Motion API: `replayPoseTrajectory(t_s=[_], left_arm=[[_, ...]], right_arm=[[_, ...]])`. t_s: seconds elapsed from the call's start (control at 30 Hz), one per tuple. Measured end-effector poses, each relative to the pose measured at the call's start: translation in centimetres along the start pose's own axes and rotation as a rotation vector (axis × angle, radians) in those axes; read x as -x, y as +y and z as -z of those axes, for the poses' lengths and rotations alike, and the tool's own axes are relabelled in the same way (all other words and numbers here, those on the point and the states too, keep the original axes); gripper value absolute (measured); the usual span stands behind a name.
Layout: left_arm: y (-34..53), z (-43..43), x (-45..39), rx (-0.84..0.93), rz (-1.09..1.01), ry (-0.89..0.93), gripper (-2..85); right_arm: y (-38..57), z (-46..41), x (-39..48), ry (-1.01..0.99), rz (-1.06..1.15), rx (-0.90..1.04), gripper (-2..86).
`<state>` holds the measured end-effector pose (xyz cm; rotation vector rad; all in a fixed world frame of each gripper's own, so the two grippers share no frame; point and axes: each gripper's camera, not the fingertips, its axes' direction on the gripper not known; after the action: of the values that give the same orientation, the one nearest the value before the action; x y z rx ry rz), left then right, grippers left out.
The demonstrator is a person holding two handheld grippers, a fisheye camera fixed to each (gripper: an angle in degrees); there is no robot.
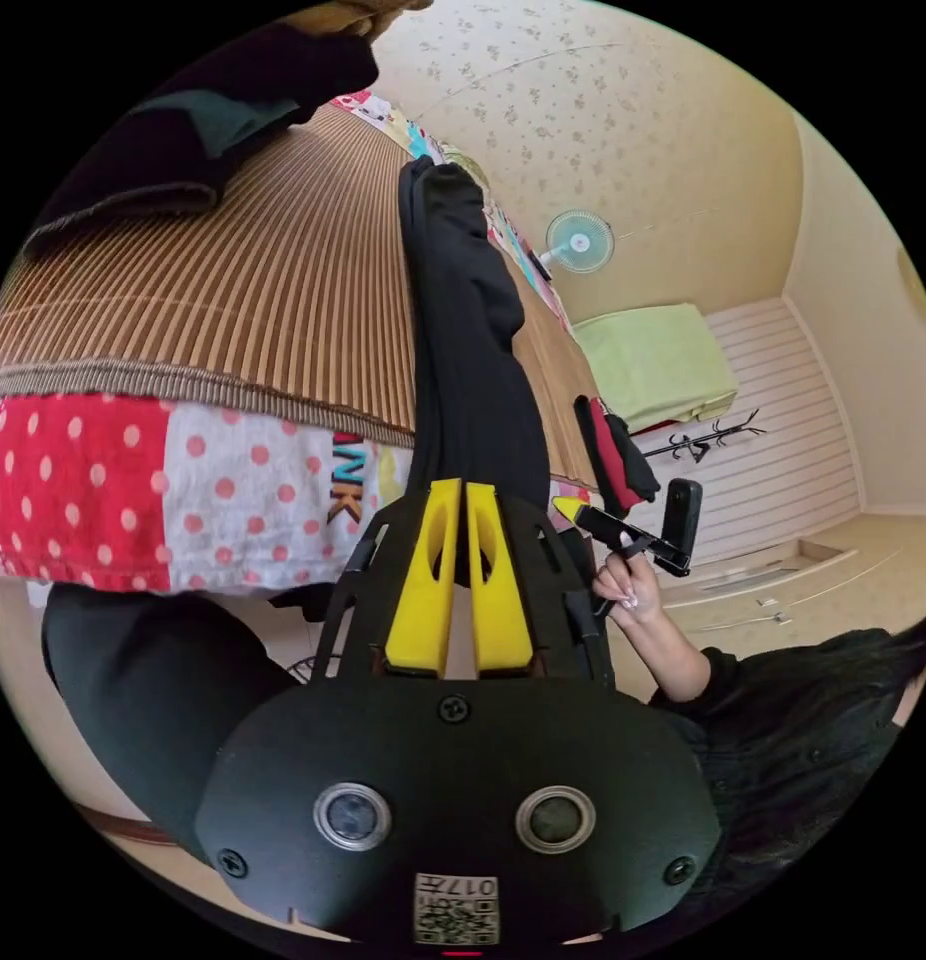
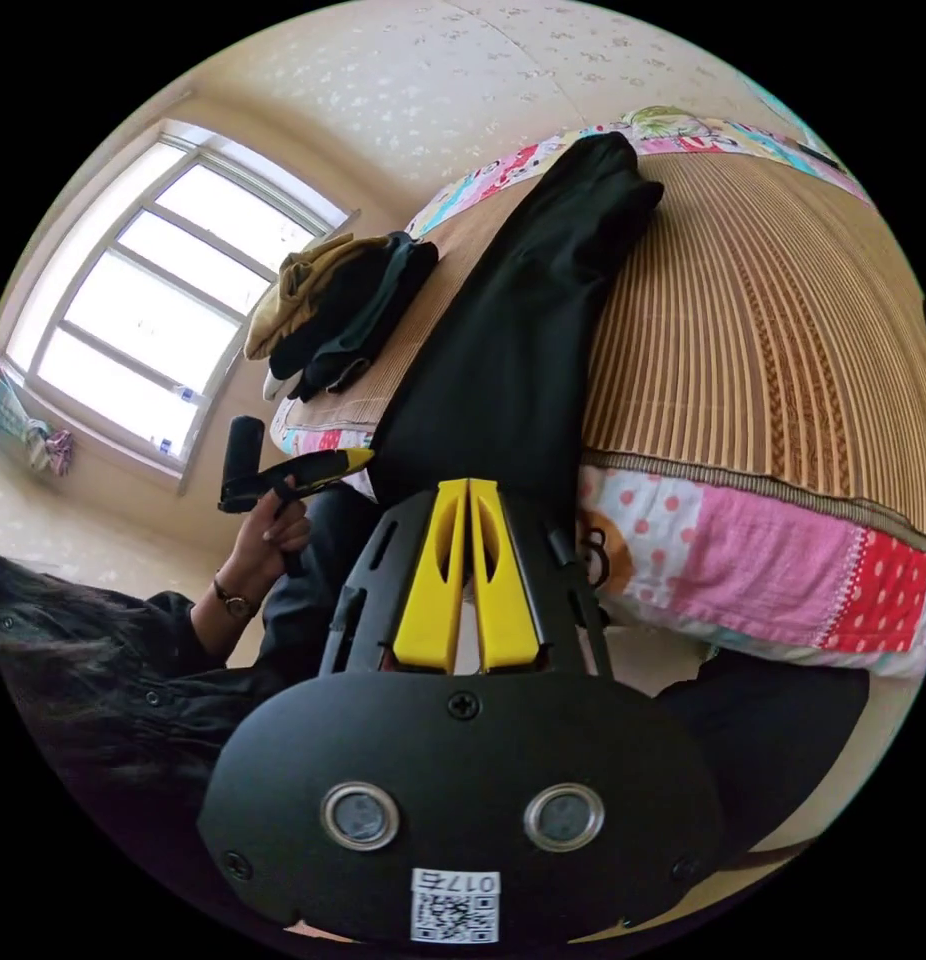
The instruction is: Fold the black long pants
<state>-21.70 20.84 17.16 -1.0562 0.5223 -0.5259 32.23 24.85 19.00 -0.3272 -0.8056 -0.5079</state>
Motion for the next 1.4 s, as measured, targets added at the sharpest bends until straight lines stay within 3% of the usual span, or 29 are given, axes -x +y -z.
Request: replayPoseTrajectory(t_s=[0.13,0.3,0.4,0.57,0.73,0.8,1.07,1.2,1.3,1.4], left_arm=[[2.7,0.1,-0.6,-0.026,0.013,-0.012,-0.9],[2.7,-1.3,-0.4,0.028,0.038,0.003,-0.7],[2.4,-0.2,-1.5,-0.025,0.008,0.044,0.2],[0.0,-0.1,-2.2,-0.053,0.018,0.076,9.8],[-5.6,-1.9,-2.8,-0.028,-0.022,0.052,11.7],[-7.9,-3.0,-2.6,-0.015,-0.017,0.023,13.0],[-10.6,-7.0,-1.7,0.031,0.023,-0.026,11.2],[-8.5,-7.8,-1.4,0.065,0.079,-0.035,6.1],[-6.5,-7.1,-0.6,0.084,0.137,0.025,4.9],[-3.8,-5.6,-0.5,0.110,0.142,0.259,4.4]], right_arm=[[1.9,2.6,-1.5,0.167,-0.063,-0.107,6.6],[0.3,0.5,-4.8,0.023,-0.118,0.026,4.9],[0.9,2.2,-4.4,0.000,-0.108,-0.013,3.7],[2.0,3.2,-6.0,0.032,-0.140,0.056,5.3],[-1.7,8.1,-8.4,-0.019,-0.160,-0.151,10.3],[-4.2,8.4,-10.2,-0.029,-0.174,-0.145,11.3],[-11.4,5.4,-14.6,-0.245,-0.266,-0.046,10.2],[-10.1,5.8,-14.3,-0.239,-0.332,-0.118,6.3],[-8.6,6.2,-14.8,-0.354,-0.363,-0.095,4.0],[-6.3,9.0,-14.0,-0.548,-0.312,-0.142,2.9]])
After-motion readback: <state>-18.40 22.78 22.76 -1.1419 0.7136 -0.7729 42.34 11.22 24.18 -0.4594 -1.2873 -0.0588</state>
